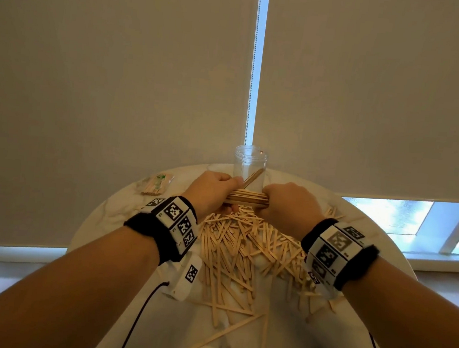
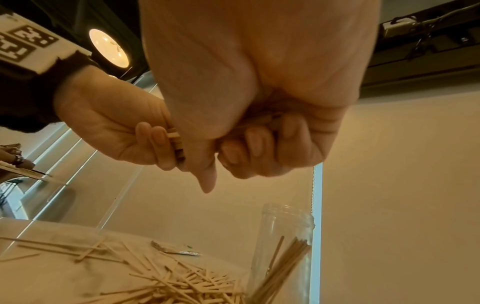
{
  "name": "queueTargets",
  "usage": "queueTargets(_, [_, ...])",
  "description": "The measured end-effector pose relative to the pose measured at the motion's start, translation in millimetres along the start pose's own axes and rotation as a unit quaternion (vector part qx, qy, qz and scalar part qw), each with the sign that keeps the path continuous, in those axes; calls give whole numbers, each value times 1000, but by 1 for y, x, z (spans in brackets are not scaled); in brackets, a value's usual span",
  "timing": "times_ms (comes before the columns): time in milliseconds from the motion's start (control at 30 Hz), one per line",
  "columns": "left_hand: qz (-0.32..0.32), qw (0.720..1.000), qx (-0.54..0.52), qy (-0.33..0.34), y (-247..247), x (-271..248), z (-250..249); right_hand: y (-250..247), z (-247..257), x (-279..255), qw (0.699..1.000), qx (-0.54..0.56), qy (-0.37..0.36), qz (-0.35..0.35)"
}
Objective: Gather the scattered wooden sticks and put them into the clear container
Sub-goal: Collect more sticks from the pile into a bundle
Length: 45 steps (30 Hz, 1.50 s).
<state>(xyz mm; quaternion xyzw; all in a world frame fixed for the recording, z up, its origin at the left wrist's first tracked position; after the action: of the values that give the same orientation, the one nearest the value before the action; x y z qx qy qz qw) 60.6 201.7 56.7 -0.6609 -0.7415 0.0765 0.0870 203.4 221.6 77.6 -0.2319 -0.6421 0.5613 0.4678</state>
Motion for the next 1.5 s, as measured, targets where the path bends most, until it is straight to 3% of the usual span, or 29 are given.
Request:
queueTargets(100, [-36, 999, 30, -15, -10, 2, -1, 1, -1, 0, 1000, 22, 6, 13])
queueTargets(167, [-69, 994, -51, -68, -20, 3, 7, 1, -1, 1, 999, 32, 11, 12])
queueTargets(267, [-11, 966, -235, -103, -5, 0, 9, 3, 5, 3, 999, 42, 4, 9])
queueTargets(367, [24, 962, -261, -81, 10, -4, 1, 1, 13, 4, 999, 39, -2, -6])
queueTargets(433, [10, 969, -227, -91, 11, -6, -1, 2, 10, 3, 999, 33, 8, -3])
queueTargets(500, [-24, 992, -88, -89, 3, -5, -2, 3, 4, 4, 1000, 4, 23, 3])
queueTargets(600, [-96, 986, 138, 4, -7, 2, -12, 3, -5, 5, 998, -16, 49, 19])
queueTargets(733, [-152, 982, 110, 19, -16, 15, -5, 5, 3, 6, 995, 83, -8, 50])
queueTargets(833, [-123, 991, 59, -10, -18, 32, 9, -6, 11, 12, 988, 141, -58, 30])
queueTargets(933, [-68, 996, -10, -51, -12, 50, 11, -20, 0, 34, 995, 79, -67, 2])
queueTargets(1000, [-78, 994, -36, -70, -21, 68, 11, -37, -21, 58, 998, 60, -37, -4])
queueTargets(1100, [-118, 992, 9, -55, -43, 104, 10, -68, -56, 101, 1000, -4, 20, -10])
queueTargets(1167, [-110, 991, 68, -38, -42, 131, 8, -73, -68, 135, 996, -80, 37, 7])
queueTargets(1300, [-60, 977, 203, -26, -20, 175, 0, -49, -56, 195, 976, -208, 19, 55])
queueTargets(1500, [-13, 976, 216, 11, 12, 209, 10, 33, -28, 247, 948, -263, -24, 175])
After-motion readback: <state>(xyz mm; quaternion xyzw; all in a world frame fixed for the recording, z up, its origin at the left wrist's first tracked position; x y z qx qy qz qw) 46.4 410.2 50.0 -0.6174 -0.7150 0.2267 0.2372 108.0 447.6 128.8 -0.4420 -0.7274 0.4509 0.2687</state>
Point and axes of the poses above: each hand's wrist, its own x-axis towards the middle knuckle, its own y-axis out of the palm, z = x × y, the point moved 9 cm from there along x, towards the middle knuckle, and after that the axes turned 2 degrees about -y, right-handed, at the moved point
